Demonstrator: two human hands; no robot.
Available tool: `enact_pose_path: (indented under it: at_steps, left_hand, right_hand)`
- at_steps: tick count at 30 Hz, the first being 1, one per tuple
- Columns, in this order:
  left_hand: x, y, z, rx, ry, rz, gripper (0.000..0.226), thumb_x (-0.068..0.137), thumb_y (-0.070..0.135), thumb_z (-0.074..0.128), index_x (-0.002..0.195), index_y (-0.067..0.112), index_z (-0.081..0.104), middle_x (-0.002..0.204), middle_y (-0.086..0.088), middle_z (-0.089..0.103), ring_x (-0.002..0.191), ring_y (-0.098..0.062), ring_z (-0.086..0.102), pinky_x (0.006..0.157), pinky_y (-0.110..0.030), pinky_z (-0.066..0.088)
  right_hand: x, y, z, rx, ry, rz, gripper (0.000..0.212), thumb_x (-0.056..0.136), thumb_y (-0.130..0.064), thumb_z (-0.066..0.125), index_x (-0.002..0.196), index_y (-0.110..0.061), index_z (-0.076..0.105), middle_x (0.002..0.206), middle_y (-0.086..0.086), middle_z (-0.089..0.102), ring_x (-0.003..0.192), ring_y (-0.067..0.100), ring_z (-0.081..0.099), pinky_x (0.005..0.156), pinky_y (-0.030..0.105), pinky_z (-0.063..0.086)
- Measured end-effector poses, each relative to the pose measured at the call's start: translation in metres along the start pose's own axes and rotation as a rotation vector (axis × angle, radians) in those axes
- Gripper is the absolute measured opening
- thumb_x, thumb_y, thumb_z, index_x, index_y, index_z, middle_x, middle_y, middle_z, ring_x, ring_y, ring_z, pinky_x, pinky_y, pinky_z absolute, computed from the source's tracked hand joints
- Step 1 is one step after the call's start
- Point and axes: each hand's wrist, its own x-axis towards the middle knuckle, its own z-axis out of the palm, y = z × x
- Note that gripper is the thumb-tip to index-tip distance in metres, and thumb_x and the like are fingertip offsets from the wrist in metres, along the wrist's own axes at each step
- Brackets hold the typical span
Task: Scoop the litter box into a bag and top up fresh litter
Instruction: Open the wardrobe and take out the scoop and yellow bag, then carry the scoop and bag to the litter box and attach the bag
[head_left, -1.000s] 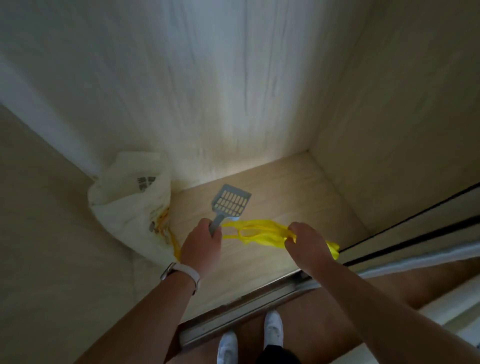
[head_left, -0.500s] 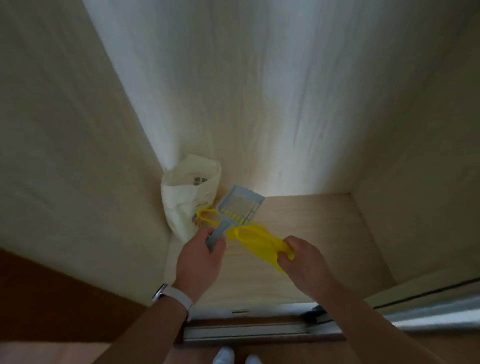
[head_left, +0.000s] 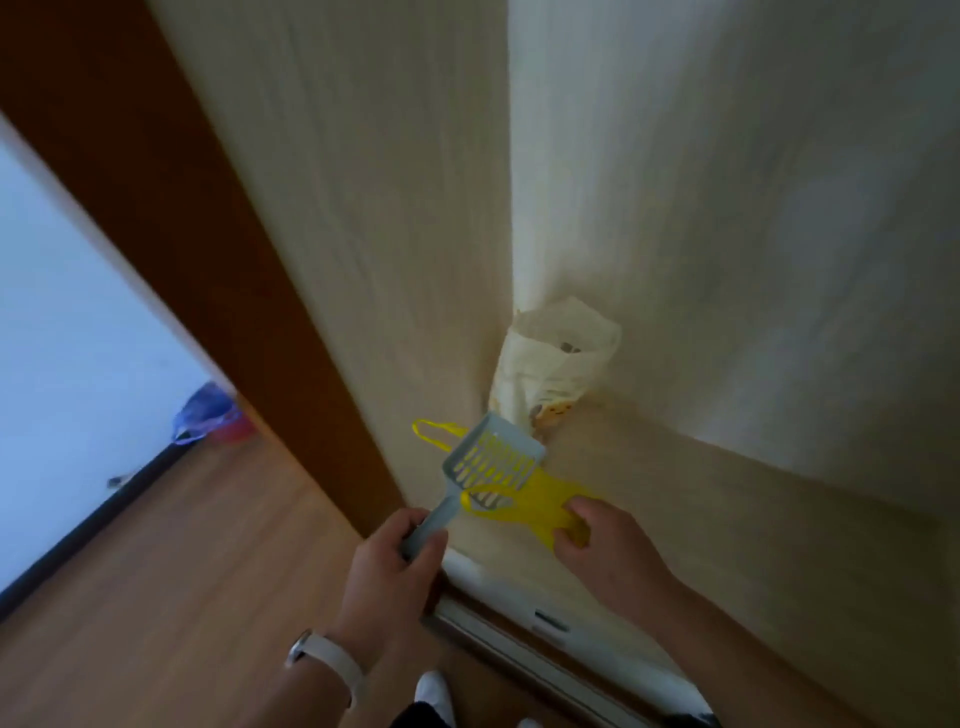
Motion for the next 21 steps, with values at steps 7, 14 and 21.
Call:
enact_pose_path:
  at_steps: [7, 14, 21]
  left_hand:
    - [-0.045, -0.042, -0.054, 0.044, 0.168, -0.102, 0.019, 0.084, 0.015, 0.070, 0.080, 0.033, 0.066, 0.063, 0.014, 0.062, 0.055, -0.003, 0.053, 0.051, -0.014, 0.037]
    - [-0.101, -0.076, -0.092, 0.101, 0.355, -0.218, 0.027, 0.080, 0.011, 0.074, 0.080, 0.036, 0.063, 0.051, 0.014, 0.050, 0.048, -0.002, 0.041, 0.047, -0.015, 0.033]
    - [-0.122, -0.081, -0.125, 0.157, 0.502, -0.357, 0.031, 0.081, 0.015, 0.075, 0.086, 0.043, 0.063, 0.049, 0.010, 0.053, 0.043, -0.005, 0.044, 0.046, -0.020, 0.033]
  right_hand:
    - [0.010, -0.046, 0.056, -0.015, -0.180, -0.196, 0.031, 0.082, -0.020, 0.065, 0.064, -0.019, 0.039, 0.058, -0.002, 0.037, 0.063, 0.023, 0.041, 0.055, 0.029, 0.024]
    - [0.003, -0.085, 0.089, 0.020, -0.352, -0.358, 0.020, 0.078, -0.025, 0.061, 0.075, -0.007, 0.053, 0.066, 0.004, 0.052, 0.065, 0.025, 0.051, 0.061, 0.039, 0.041]
    - [0.010, -0.108, 0.082, 0.041, -0.414, -0.470, 0.021, 0.082, -0.030, 0.054, 0.080, -0.009, 0.053, 0.072, 0.005, 0.052, 0.069, 0.022, 0.052, 0.060, 0.042, 0.043]
